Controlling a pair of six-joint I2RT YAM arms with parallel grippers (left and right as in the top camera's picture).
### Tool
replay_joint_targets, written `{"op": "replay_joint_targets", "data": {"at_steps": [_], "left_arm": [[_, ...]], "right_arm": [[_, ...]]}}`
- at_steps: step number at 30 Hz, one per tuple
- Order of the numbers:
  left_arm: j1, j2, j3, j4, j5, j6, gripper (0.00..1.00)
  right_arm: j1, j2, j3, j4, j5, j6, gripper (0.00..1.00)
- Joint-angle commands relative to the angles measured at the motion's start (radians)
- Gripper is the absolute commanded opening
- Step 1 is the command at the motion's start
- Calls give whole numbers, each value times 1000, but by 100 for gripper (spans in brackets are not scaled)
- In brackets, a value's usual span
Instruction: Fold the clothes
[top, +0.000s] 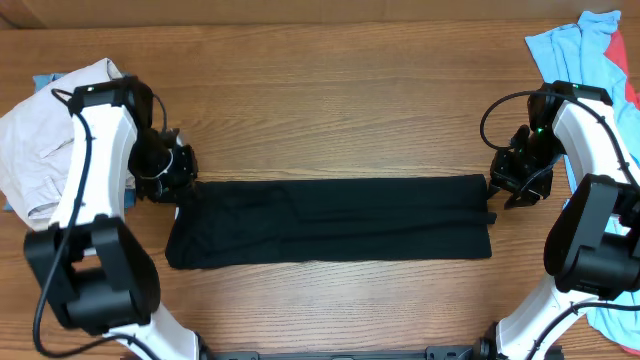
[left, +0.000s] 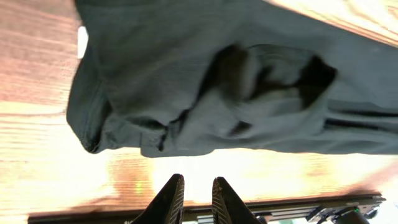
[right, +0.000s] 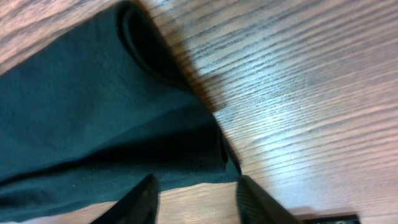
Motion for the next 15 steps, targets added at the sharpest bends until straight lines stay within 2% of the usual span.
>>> {"op": "replay_joint_targets", "data": {"at_steps": [1,9,15], "left_arm": [[-71,-23,3,17,37,21,19],[-231,-23,-161,160,37,15,19],[-253,-22,-315,350,-37,-41,20]], "right_arm": [[-8,-27,-19,12,8,0,48],[-8,-27,-25,20,8,0,50],[-8,-27,-25,23,8,0,50]]}}
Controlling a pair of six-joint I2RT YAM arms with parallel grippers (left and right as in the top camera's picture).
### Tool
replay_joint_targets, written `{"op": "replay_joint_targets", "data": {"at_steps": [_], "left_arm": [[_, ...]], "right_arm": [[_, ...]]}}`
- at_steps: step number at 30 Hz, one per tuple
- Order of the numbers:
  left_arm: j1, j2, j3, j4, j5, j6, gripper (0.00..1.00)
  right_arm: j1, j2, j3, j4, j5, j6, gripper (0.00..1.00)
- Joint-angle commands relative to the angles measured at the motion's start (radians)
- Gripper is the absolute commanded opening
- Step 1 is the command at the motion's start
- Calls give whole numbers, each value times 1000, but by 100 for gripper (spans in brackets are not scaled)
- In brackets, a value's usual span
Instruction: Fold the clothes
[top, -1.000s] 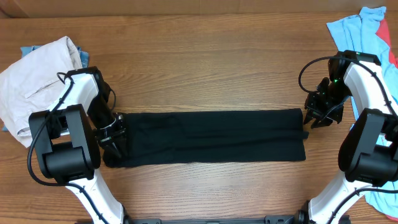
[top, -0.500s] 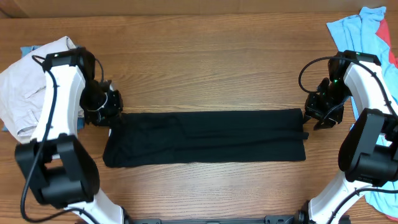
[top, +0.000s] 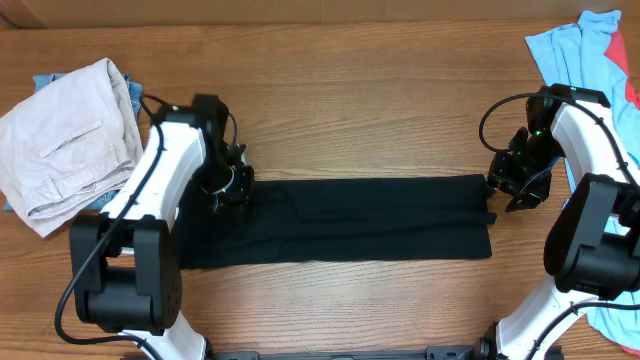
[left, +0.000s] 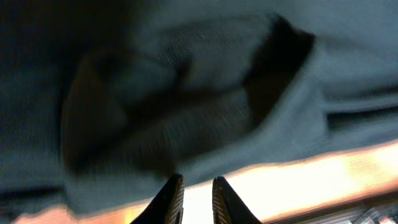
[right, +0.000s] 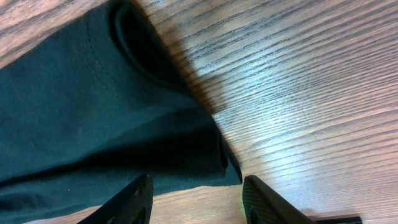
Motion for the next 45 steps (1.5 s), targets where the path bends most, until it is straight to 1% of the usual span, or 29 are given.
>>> {"op": "replay_joint_targets", "data": {"at_steps": [1,3,5,7,8,9,12,13,19,23,28,31,32,34,37,39,43,45], "left_arm": [[2,-6,-89,122,-75,-52,21],[3,-6,-137,222,-142,-114,23],[8,-6,-177,301,-173,-167,27],[11,-6,-205,344,-172,-192,28],[11,-6,-216,353,-172,-204,30],[11,-5,-224,356,-172,-211,31],[11,-5,-240,352,-172,-213,32],[11,-5,-242,348,-172,-213,33],[24,-5,-242,364,-220,-205,33],[64,-5,-242,431,-243,-200,34],[111,-5,-242,554,-238,-162,35],[111,-5,-242,617,-228,-131,45],[111,-5,-241,624,-219,-125,49],[111,-5,-239,621,-195,-118,55],[111,-5,-239,596,-177,-117,63],[111,-5,-239,567,-178,-118,68],[111,-5,-239,515,-178,-119,74],[111,-5,-239,489,-178,-119,79]], "right_arm": [[-8,-27,-4,5,8,0,50],[-8,-27,-4,5,8,0,50],[-8,-27,-4,5,8,0,50],[-8,-27,-4,1,9,-1,51],[-8,-27,-4,0,9,-1,52],[-8,-27,-4,0,9,-1,56],[-8,-27,-5,6,8,-1,62],[-8,-27,-5,6,8,-1,63],[-8,-27,-26,37,5,-27,69],[-8,-27,-90,97,-32,-33,70],[-6,-27,-145,137,-190,-113,70],[-5,-27,-158,148,-255,-135,70],[-5,-27,-159,150,-263,-137,70],[0,-27,-161,153,-276,-143,70],[10,-27,-162,148,-327,-164,70],[22,-27,-162,141,-390,-204,70],[48,-26,-162,146,-395,-206,70],[63,-26,-166,162,-392,-206,71]]}}
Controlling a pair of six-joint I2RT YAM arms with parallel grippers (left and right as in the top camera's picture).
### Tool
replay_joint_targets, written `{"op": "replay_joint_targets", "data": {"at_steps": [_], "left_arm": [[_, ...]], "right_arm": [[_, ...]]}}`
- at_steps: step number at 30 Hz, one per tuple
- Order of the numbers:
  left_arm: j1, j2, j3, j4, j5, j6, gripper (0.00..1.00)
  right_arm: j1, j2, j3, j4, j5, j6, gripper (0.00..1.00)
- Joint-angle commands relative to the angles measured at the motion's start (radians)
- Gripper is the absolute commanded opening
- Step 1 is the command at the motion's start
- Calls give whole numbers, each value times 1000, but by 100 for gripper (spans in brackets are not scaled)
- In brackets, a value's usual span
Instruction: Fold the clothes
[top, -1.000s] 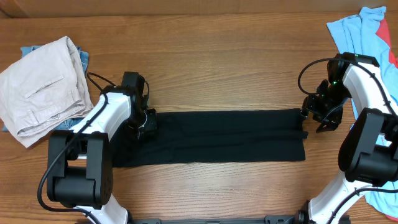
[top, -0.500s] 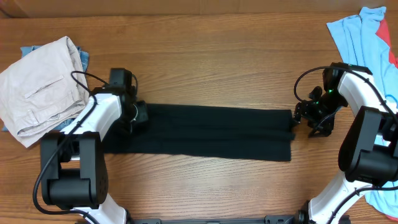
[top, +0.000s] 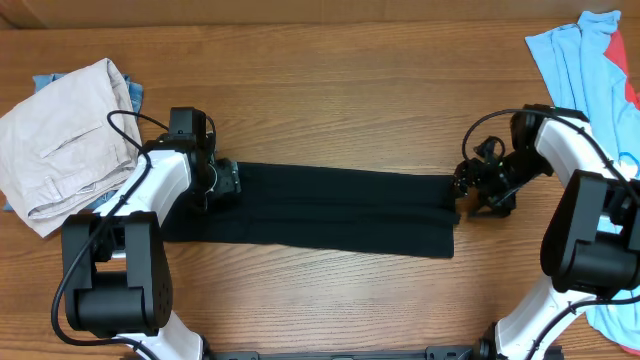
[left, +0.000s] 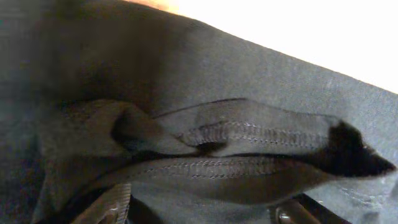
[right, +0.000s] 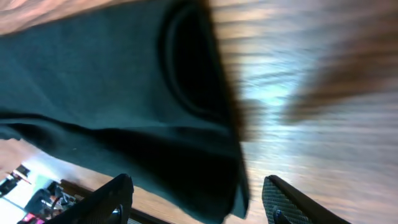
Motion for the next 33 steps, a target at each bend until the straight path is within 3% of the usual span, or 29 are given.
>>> {"op": "replay_joint_targets", "data": {"at_steps": [1,11,14,16,17,20,28,33], "left_arm": [[5,7,-20,-53,2,0,82],[5,7,-20,-97,20,0,87],[5,7,-17,-98,20,1,88],[5,7,-4,-101,20,1,90],[5,7,14,-109,20,1,91],[5,7,71,-139,20,0,100],[5,7,227,-243,20,0,100],[5,7,287,-305,20,0,100]], "right_arm": [[32,-26,-16,29,-37,-23,71],[66,-26,-188,254,-38,-19,69],[66,-26,-195,262,-43,-19,57],[66,-26,-195,265,-53,-19,38],[66,-26,-195,265,-57,-19,21],[66,-26,-195,262,-60,-19,4],[32,-26,-96,238,-32,25,4],[-84,-26,101,209,185,171,4]]}}
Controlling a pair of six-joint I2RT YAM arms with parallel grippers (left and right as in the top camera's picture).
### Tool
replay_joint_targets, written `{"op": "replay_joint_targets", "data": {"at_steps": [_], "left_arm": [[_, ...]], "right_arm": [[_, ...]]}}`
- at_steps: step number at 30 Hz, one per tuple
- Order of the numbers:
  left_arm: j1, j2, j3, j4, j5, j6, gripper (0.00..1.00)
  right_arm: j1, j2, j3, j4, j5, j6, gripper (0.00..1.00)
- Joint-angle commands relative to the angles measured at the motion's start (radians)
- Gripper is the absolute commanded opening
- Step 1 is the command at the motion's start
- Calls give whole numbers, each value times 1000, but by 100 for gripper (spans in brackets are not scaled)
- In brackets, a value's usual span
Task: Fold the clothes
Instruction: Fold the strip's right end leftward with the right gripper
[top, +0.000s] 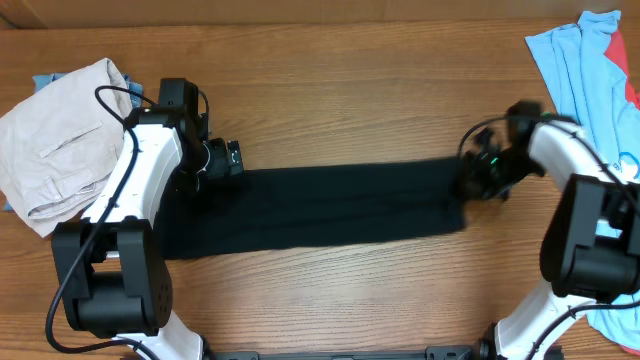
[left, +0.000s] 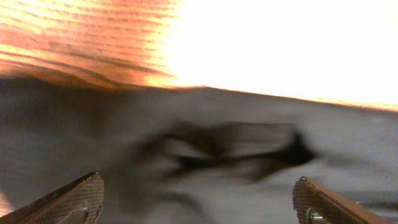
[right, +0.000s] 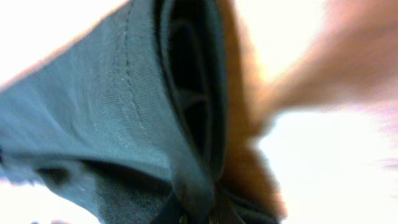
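Observation:
A long black garment (top: 320, 205) lies stretched across the wooden table (top: 340, 90), its right end slightly higher than its left. My left gripper (top: 222, 160) hovers at its upper left corner. In the left wrist view its jaws stand wide apart, open, with blurred dark cloth (left: 217, 180) between the fingertips (left: 87, 190). My right gripper (top: 478, 178) is at the garment's right end. In the right wrist view it (right: 196, 211) is shut on the folded edge of the cloth (right: 124, 124).
A pile of beige trousers (top: 60, 130) lies at the back left, over something blue. A light blue and red garment (top: 590, 50) lies at the back right and runs down the right edge.
My right gripper, then wide open at the garment's right end, is now shut on that edge. The right end sits higher on the table. My left gripper is a little farther back, still open.
At first my left gripper was shut beside the garment's left end and my right was open at the right end. Then the left was over the cloth. Later both stood wide open on the garment, which had shifted left. Now the right is shut on its edge.

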Motion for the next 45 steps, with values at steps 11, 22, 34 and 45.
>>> {"op": "replay_joint_targets", "data": {"at_steps": [11,22,34,45], "left_arm": [[4,9,40,-34,39,-7,100],[4,9,40,-71,69,-7,100],[4,9,40,-87,69,-6,100],[4,9,40,-89,69,-6,100]], "right_arm": [[-85,1,383,-246,366,64,4],[337,1,438,-337,367,61,4],[599,74,397,-281,366,91,4],[628,116,397,-285,294,89,23]]}}
